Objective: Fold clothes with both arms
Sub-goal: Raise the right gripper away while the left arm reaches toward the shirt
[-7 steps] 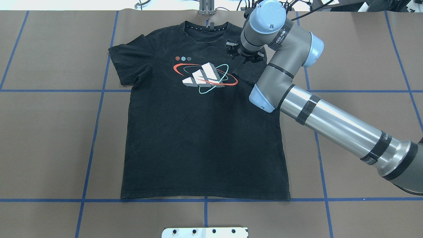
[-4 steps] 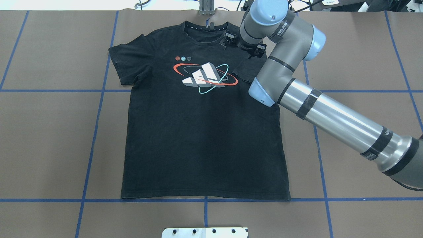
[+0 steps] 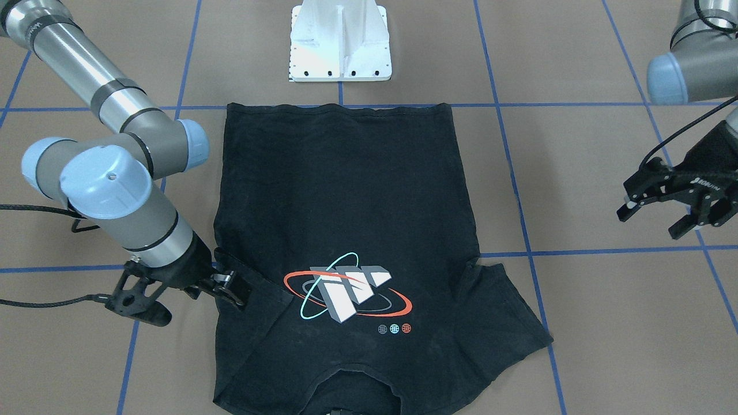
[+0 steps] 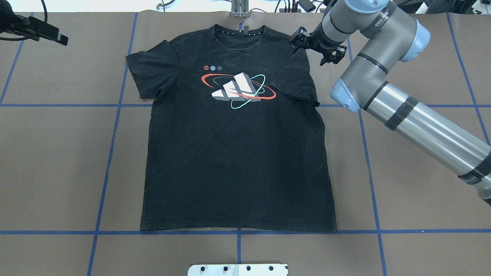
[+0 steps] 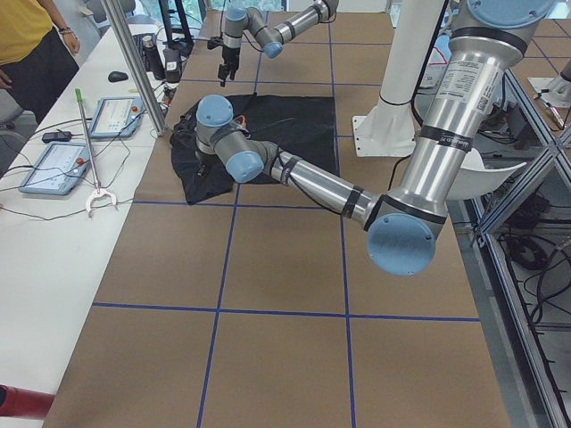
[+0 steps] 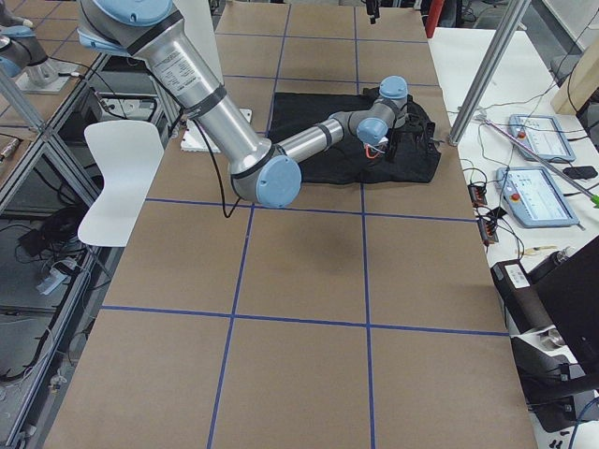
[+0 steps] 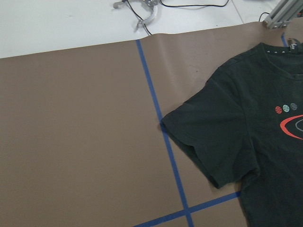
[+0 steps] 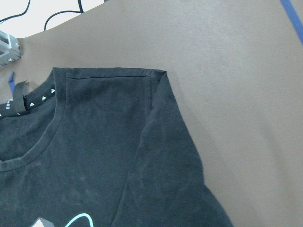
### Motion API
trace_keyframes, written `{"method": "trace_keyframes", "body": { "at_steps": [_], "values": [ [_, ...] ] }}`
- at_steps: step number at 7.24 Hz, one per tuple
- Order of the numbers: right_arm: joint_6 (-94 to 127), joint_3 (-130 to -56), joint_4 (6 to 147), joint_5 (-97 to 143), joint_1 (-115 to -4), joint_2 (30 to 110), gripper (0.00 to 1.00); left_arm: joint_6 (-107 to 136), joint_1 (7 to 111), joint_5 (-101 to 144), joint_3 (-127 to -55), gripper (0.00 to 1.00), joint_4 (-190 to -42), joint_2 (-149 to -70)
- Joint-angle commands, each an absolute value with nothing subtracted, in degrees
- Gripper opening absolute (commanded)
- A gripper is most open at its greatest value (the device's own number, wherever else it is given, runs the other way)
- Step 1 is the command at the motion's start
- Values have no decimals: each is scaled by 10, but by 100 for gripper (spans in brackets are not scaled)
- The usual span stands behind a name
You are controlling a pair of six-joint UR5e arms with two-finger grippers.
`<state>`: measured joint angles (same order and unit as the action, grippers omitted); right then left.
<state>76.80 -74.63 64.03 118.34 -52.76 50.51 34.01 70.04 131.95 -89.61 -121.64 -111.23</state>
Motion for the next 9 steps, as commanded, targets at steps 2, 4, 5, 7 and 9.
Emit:
{"method": "trace_keyframes", "body": {
  "at_steps": [2,4,5,7,9],
  "values": [
    [766,-840,640,1196,-540,591,100,337,686,1267,-634,93,-1404,-1233],
    [767,-875,641,1196,-542,607,100,337,629,1220,-572,83,-1418,-1269],
    [767,-875,641,1197,-544,612,100,337,618,1206,-530,75,-1466,-1275],
    [767,-881,641,1194,-544,614,100,338,618,1209,-479,55,-1480,-1295],
    [767,-881,641,1194,-544,617,100,341,618,1212,-428,55,-1504,-1318]
  ]
}}
